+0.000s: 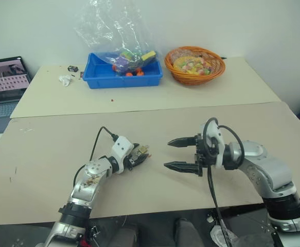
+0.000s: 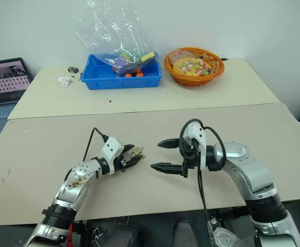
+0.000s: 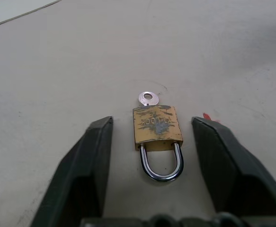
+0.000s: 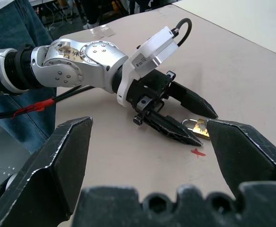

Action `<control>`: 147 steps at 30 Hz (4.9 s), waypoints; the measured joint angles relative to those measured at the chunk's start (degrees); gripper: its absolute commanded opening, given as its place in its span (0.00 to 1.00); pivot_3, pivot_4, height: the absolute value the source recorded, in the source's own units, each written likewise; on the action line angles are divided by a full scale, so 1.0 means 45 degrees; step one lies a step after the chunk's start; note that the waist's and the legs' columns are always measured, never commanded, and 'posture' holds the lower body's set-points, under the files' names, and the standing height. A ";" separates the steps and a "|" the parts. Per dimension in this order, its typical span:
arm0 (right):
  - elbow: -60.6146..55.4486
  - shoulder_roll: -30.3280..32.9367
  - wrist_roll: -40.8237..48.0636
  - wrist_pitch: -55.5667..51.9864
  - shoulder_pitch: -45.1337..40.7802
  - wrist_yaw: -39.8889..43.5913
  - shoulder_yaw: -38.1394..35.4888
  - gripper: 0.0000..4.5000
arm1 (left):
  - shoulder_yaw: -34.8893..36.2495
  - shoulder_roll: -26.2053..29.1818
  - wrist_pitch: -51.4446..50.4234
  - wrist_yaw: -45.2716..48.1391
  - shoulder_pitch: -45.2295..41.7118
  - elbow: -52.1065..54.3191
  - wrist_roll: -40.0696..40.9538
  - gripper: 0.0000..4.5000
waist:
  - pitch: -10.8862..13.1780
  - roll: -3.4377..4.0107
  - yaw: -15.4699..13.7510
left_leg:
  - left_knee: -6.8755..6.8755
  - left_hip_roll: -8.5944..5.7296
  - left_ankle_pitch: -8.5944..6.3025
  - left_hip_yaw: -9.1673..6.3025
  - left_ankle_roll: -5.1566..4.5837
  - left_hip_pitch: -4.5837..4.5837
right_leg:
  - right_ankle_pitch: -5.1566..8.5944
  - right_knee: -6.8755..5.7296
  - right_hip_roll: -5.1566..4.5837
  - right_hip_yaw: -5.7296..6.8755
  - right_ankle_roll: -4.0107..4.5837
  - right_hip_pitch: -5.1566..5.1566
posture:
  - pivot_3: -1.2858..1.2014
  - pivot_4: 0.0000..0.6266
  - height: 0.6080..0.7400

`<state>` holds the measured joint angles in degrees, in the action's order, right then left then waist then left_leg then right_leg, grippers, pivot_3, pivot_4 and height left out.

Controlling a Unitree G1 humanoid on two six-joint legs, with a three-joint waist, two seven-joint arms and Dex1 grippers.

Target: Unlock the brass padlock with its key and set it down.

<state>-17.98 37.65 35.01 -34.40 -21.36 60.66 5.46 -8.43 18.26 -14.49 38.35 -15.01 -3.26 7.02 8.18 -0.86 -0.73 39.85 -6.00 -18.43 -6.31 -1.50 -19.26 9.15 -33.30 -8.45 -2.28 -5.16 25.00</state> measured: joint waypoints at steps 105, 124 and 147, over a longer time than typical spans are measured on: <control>0.5296 -0.2623 -0.0174 -0.4180 -0.6576 0.0776 0.1251 0.47 | 0.0225 0.4265 1.0696 -0.3067 0.0919 0.3289 -0.6737 0.18 | 0.0047 -0.0031 0.0363 | 0.0034 0.0016 0.0009 0.0068 0.0024 -0.0227 | -0.0027 -0.0152 0.0001 0.0079 0.0041 0.0307 | 0.52 0.24 1.00; 0.5129 -0.2418 -0.0140 -0.4324 -0.6052 0.1183 0.1332 0.47 | 0.0225 0.4266 1.0680 -0.3055 0.0939 0.3292 -0.6737 0.18 | 0.0047 -0.0031 0.0364 | 0.0038 0.0017 0.0008 0.0069 0.0024 -0.0227 | -0.0028 -0.0154 0.0001 0.0078 0.0041 0.0306 | 0.52 0.24 1.00; 0.5132 -0.2354 -0.0190 -0.4471 -0.6018 0.1110 0.1320 0.02 | 0.0223 0.4253 1.0660 -0.2978 0.1006 0.3439 -0.6731 0.18 | 0.0047 -0.0031 0.0364 | 0.0042 0.0017 0.0009 0.0070 0.0024 -0.0227 | -0.0028 -0.0156 0.0000 0.0078 0.0042 0.0306 | 0.52 0.24 1.00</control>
<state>5.12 27.05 34.16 -54.52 -48.45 65.65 11.40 -7.43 37.40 33.48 24.95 -10.48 12.22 -23.27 8.39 -1.00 0.91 40.04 -5.92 -18.39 -6.00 -1.39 -20.28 9.02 -34.01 -8.45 -1.92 -4.98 26.38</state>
